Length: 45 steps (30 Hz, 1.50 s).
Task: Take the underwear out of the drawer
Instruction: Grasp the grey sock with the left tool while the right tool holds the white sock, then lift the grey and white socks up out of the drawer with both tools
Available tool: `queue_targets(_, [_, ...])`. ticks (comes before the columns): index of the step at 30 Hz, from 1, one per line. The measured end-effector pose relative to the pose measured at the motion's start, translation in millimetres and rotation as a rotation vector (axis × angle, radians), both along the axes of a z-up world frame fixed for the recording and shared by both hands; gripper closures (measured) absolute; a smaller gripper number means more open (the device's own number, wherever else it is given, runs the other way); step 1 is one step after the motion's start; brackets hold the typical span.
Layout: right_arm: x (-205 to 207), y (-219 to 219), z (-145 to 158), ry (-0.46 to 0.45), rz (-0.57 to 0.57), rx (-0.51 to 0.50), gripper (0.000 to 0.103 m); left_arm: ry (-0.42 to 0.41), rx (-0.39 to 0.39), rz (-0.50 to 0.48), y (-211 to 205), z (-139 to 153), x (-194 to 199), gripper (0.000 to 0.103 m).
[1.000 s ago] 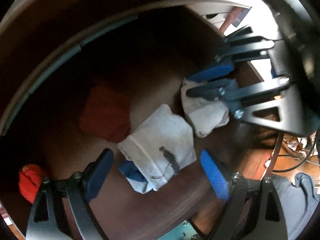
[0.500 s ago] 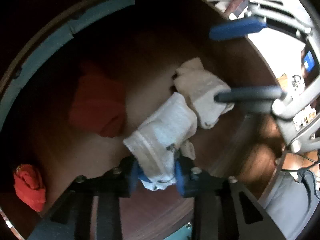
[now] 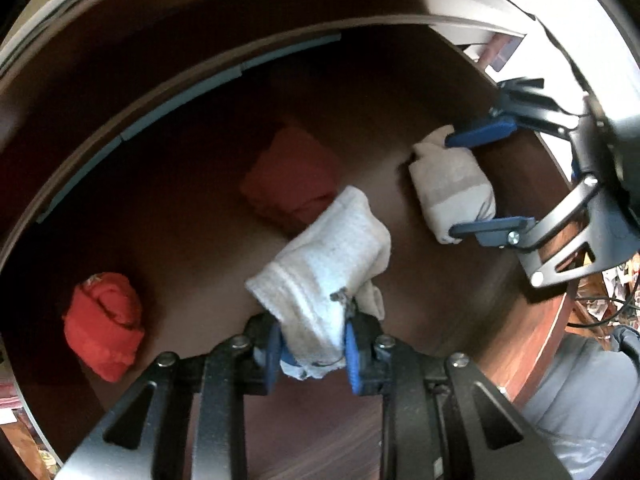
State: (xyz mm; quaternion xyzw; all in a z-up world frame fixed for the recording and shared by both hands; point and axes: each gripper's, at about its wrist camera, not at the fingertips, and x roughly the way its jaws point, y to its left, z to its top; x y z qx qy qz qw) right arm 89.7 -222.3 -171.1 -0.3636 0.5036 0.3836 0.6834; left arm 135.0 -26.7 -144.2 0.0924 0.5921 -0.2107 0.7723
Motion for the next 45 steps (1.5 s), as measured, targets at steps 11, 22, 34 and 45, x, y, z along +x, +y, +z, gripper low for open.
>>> queue_targets(11, [0,-12,4,0.081,0.016,0.033,0.054,-0.031,-0.055,0.040,31,15,-35,0.079])
queue_targets(22, [-8,-32,28,-0.006,0.056,0.147,0.064,-0.118,-0.042,0.083,55,35,-41,0.079])
queue_targets(34, [-31,-47,64,-0.102,0.094,0.344,0.064,-0.161,-0.025,0.076,74,44,-51,0.079])
queue_targets(45, [-23,-73,99,-0.102,0.015,0.528,0.064,-0.204,-0.018,0.089,62,47,-52,0.079])
